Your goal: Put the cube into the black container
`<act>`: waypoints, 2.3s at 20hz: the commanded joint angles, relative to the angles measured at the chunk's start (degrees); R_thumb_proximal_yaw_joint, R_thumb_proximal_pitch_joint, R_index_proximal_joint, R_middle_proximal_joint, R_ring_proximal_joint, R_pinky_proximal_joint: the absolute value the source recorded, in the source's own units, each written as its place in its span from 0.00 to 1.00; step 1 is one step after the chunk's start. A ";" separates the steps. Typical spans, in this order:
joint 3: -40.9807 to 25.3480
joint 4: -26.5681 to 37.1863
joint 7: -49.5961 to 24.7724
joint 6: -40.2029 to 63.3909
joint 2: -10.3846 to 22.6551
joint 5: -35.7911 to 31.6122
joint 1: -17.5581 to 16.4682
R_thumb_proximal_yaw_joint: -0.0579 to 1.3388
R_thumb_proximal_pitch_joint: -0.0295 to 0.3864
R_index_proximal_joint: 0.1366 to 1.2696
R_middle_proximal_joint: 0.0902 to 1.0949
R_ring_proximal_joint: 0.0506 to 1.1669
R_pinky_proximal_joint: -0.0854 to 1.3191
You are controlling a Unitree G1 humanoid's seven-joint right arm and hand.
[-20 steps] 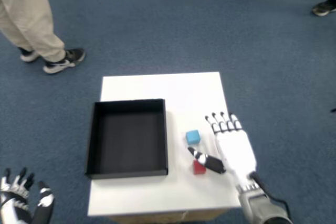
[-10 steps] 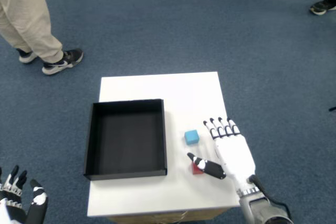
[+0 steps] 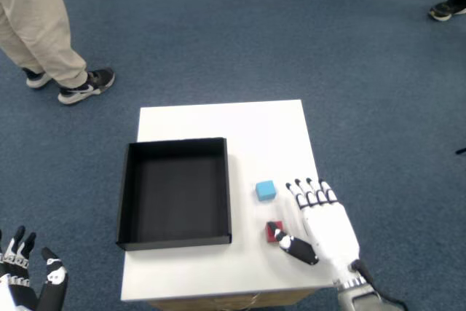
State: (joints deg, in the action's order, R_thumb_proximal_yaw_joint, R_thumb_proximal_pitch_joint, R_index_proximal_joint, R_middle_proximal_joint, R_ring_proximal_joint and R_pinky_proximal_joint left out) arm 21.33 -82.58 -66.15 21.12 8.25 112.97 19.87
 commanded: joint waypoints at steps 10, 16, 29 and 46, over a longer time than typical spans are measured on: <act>-1.03 1.06 -5.92 2.29 0.91 0.13 0.08 0.15 0.26 0.09 0.08 0.11 0.07; -2.13 1.14 -8.17 3.31 0.39 0.15 -0.78 0.17 0.23 0.12 0.09 0.11 0.06; -2.28 0.19 -3.00 3.37 -0.46 0.01 0.09 0.21 0.21 0.21 0.12 0.13 0.07; 0.40 0.78 7.23 1.31 -2.05 -1.50 2.99 0.29 0.27 0.26 0.10 0.11 0.06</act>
State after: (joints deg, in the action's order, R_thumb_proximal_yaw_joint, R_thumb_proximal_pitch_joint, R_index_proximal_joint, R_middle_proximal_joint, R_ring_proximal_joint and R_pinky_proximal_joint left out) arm 21.20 -83.65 -58.09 22.88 5.72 112.62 20.38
